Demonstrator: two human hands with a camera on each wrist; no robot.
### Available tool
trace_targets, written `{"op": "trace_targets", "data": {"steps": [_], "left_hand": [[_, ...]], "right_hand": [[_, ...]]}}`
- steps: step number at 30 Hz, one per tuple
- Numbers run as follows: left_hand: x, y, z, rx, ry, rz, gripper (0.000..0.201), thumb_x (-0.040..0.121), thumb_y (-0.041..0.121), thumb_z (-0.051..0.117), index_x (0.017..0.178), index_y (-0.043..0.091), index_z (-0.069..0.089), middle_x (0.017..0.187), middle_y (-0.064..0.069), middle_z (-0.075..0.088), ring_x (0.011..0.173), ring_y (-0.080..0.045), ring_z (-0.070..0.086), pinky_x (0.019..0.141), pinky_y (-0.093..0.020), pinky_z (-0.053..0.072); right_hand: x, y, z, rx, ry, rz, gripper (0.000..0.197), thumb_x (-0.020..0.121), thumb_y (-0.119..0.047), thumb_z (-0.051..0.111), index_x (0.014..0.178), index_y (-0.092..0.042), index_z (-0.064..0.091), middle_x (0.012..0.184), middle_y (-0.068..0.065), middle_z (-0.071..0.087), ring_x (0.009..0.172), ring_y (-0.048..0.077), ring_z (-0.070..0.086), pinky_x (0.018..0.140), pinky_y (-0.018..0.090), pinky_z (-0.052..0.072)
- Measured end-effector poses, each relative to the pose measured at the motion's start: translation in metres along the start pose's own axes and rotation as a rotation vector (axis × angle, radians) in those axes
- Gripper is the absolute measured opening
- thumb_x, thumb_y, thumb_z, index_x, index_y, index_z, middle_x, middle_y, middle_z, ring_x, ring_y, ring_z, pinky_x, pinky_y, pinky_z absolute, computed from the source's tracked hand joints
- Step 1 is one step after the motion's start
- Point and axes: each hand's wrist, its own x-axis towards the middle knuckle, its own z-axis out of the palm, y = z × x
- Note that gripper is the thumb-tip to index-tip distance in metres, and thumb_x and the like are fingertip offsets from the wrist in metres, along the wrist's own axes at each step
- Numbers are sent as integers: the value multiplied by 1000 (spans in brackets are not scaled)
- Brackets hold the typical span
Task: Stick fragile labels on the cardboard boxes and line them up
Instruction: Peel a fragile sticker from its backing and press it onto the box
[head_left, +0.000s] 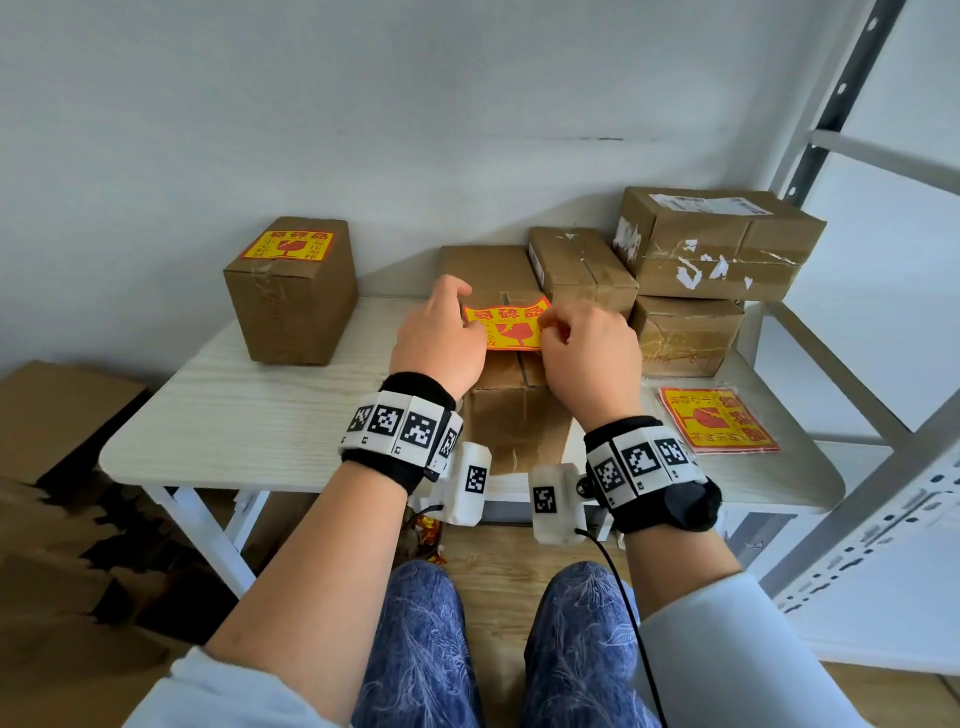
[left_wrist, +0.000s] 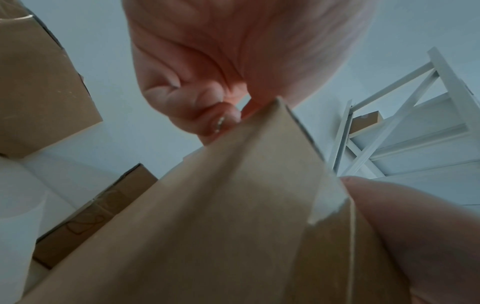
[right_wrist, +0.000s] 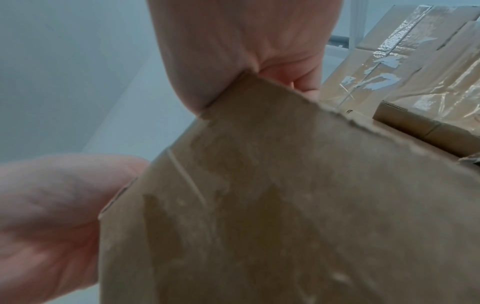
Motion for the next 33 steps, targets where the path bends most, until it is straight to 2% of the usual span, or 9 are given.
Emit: {"op": "trace_targets", "data": {"steps": [7, 11, 15, 20, 24, 26, 28, 30, 33], "left_hand": [[0, 7, -3, 131, -65, 37, 28, 96, 19, 44, 121, 23, 58, 105, -6, 64, 97, -27, 60, 76, -36, 48], [0, 10, -9, 258, -122, 66, 31, 97, 19, 41, 121, 21, 59, 120, -5, 64, 110, -27, 57, 90, -39, 49], [-1, 12, -13, 344, -208, 91, 32, 97, 22, 41, 125, 24, 56, 122, -6, 63, 109, -30, 57, 91, -42, 49], [-5, 3, -9, 394, -271, 121, 36, 102, 27, 37, 137, 29, 44, 117, -9, 65, 100, -33, 61, 87, -46, 53], [-4, -4, -8, 420, -316, 100, 42, 105, 32, 30, 146, 34, 36, 130, -15, 53, 112, -37, 56, 96, -46, 47], [0, -5, -9, 388, -332, 104, 43, 105, 30, 30, 148, 32, 36, 143, -14, 40, 126, -37, 48, 105, -46, 41], [1, -5, -7, 298, -370, 114, 44, 107, 26, 28, 151, 26, 34, 159, -10, 25, 142, -30, 33, 115, -40, 30], [-2, -5, -5, 179, -391, 73, 46, 108, 26, 26, 154, 22, 28, 164, -6, 15, 149, -22, 21, 118, -32, 21], [-9, -5, -2, 21, -359, -25, 49, 108, 31, 26, 157, 23, 21, 163, -4, 21, 148, -21, 25, 119, -31, 23]], "right_hand": [[0, -1, -3, -48, -33, 13, 25, 90, -16, 48, 96, -16, 73, 97, 6, 70, 86, 28, 63, 72, 34, 52], [0, -1, -2, -64, -76, 44, 25, 89, -20, 50, 99, -20, 72, 95, 5, 70, 86, 28, 62, 72, 33, 51], [0, 0, -1, -66, -103, 63, 26, 89, -22, 49, 103, -24, 71, 92, 7, 70, 85, 30, 64, 73, 36, 55], [1, 5, -6, -70, -143, 101, 31, 92, -18, 47, 111, -29, 69, 105, 10, 70, 93, 34, 65, 77, 38, 55], [2, 9, -9, -106, -186, 109, 32, 100, -23, 45, 125, -26, 64, 119, 12, 64, 107, 36, 61, 82, 36, 47], [6, 11, -3, -78, -247, 90, 38, 102, -25, 42, 137, -25, 56, 135, 15, 52, 121, 37, 52, 99, 41, 44], [10, 13, 3, 19, -371, 93, 44, 105, -30, 37, 148, -25, 43, 148, 17, 42, 135, 37, 41, 113, 44, 34], [11, 13, 6, 161, -492, 147, 48, 107, -35, 31, 154, -26, 30, 154, 15, 39, 141, 33, 36, 117, 41, 28], [11, 14, 6, 268, -560, 226, 52, 107, -41, 27, 157, -31, 18, 158, 11, 34, 144, 32, 34, 117, 38, 25]]}}
